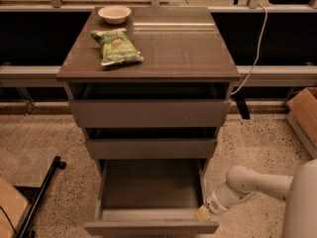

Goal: Close bottom drawer

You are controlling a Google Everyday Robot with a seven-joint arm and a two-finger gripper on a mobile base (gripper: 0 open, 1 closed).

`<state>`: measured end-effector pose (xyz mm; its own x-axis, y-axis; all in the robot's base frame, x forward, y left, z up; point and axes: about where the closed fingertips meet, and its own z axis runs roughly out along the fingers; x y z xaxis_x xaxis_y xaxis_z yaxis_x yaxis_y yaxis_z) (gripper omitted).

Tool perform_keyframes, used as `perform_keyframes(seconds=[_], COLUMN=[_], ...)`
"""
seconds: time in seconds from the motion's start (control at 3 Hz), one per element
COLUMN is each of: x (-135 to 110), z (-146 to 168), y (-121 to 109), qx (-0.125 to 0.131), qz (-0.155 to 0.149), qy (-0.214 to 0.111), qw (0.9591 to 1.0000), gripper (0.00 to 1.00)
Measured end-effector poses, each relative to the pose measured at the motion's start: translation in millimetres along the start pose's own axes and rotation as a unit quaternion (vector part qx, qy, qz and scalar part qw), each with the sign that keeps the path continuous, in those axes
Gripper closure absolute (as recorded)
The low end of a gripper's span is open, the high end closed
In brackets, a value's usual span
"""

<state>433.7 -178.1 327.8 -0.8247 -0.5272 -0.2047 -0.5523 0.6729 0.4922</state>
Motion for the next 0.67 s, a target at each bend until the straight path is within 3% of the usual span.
perform_keyframes(seconds=[0.33,0.67], x=[4,17], z=[17,50], y=[-8,-34], qx=[-0.003,-0.012], qz=[0.017,0.057], qy=[0.012,0.025], qw=[0.9998,0.9980], gripper=[1.00,1.00])
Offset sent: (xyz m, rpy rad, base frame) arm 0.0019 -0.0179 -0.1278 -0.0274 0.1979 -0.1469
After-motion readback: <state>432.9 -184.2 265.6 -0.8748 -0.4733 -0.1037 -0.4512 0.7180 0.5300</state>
